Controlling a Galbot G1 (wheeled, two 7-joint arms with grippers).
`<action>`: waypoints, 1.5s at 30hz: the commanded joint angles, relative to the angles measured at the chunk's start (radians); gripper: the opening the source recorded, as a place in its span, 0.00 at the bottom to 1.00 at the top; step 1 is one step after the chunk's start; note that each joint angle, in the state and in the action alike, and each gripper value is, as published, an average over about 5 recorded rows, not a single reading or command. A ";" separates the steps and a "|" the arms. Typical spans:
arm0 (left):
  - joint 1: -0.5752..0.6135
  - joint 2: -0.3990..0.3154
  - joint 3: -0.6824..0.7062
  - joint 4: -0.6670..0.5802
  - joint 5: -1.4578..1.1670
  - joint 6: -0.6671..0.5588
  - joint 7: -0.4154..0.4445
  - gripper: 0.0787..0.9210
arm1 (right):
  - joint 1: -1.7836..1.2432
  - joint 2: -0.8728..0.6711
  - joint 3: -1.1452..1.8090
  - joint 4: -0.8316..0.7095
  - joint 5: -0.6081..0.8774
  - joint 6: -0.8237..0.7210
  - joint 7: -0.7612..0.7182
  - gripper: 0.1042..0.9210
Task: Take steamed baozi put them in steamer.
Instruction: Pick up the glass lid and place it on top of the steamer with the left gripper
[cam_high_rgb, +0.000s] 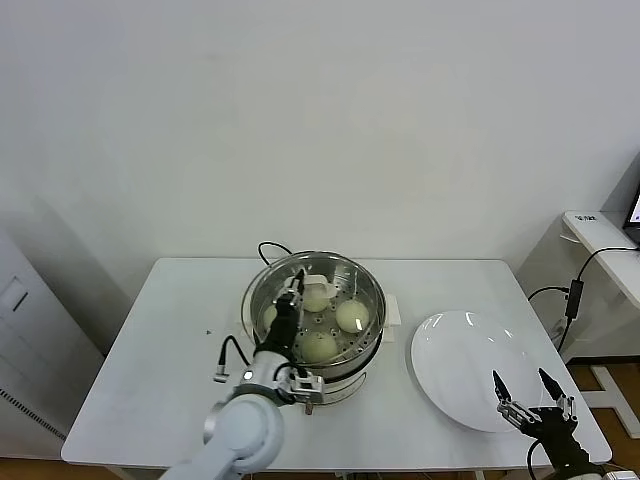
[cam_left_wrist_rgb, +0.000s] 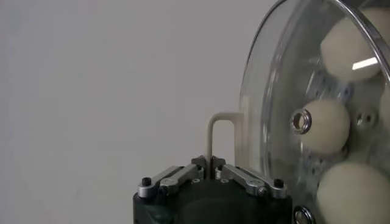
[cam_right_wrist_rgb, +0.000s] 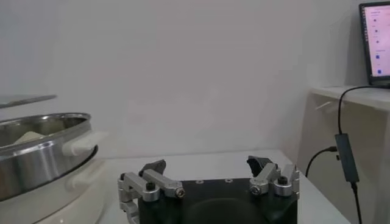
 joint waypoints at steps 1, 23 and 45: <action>-0.033 -0.073 0.083 0.070 0.099 0.015 0.008 0.04 | -0.012 0.006 0.012 -0.001 0.000 0.003 -0.007 0.88; -0.043 -0.070 0.034 0.153 0.113 0.001 -0.001 0.04 | -0.023 0.016 0.017 0.002 0.003 0.017 -0.023 0.88; 0.102 0.159 -0.075 -0.202 -0.523 -0.119 -0.185 0.56 | 0.038 -0.029 -0.055 0.018 0.058 0.001 0.025 0.88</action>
